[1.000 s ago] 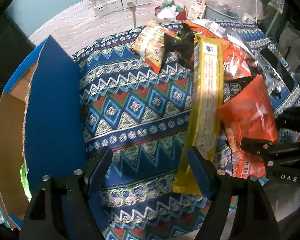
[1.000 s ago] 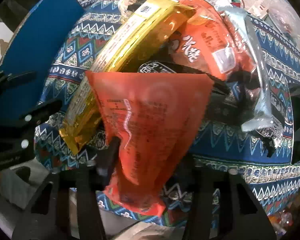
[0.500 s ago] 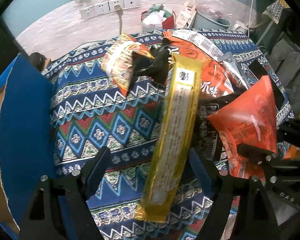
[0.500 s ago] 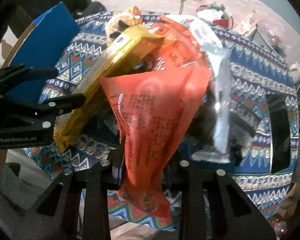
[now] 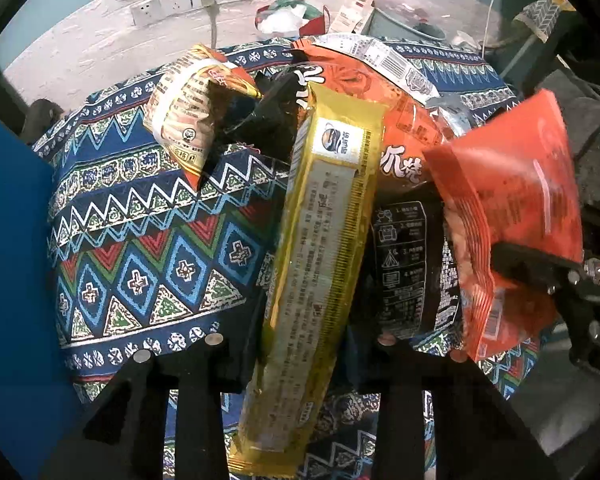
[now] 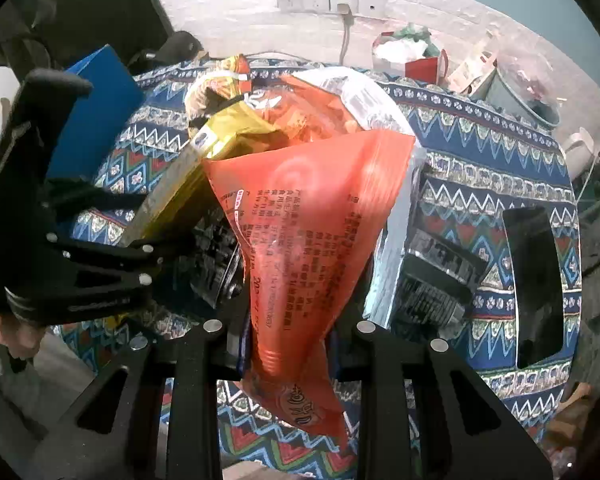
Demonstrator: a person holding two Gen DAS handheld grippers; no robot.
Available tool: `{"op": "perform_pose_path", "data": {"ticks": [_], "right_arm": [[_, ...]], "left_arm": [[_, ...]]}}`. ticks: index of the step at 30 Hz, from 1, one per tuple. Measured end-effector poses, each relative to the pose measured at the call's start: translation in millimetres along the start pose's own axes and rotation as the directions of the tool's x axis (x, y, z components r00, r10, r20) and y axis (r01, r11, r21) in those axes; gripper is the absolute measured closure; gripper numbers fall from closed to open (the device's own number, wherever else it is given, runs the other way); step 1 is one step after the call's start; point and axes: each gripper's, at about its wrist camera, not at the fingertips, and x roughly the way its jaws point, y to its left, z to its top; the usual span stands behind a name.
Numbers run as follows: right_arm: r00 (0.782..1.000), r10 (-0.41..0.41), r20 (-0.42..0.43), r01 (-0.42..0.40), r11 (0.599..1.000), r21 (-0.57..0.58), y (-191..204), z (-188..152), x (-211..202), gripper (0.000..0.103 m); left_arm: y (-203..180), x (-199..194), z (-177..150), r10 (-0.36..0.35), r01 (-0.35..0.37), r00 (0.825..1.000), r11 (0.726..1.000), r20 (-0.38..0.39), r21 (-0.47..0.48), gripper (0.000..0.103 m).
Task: Organize snacks
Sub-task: 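Grasp a yellow wafer bar with the left tool while the right tool grasps an orange candy bag, then carry the wafer bar to the box with the left tool while the right tool carries the orange bag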
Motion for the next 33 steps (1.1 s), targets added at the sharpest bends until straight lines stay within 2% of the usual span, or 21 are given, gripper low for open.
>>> {"op": "perform_pose_path", "data": {"ticks": [4,9,16,27,33], "right_arm": [[1.0,-0.005,0.018,0.005,1.0,-0.009,2,3,-3,0.077],[0.999,-0.002,0.035,0.002,1.0,-0.018,5,7,-7,0.08],[0.998,0.0,0.067,0.002,0.999,-0.038,13,15,-15,0.081],[0.993,0.009,0.121,-0.001,0.998,-0.07,29,25,-32,0.081],[0.988,0.014,0.152,-0.002,0.997,-0.077,36,34,-46,0.081]], "left_arm": [[-7,-7,-5,0.057,-0.058,0.998,0.997,0.025,0.052,0.07],[-3,-16,-12,0.094,-0.096,0.995,0.994,0.035,0.052,0.07],[12,-45,-21,0.146,-0.148,0.985,0.989,0.088,0.014,0.07],[32,-92,-33,0.194,-0.189,0.969,0.981,0.151,-0.046,0.07],[46,-118,-34,0.229,-0.214,0.951,0.972,0.209,-0.092,0.07]]}}
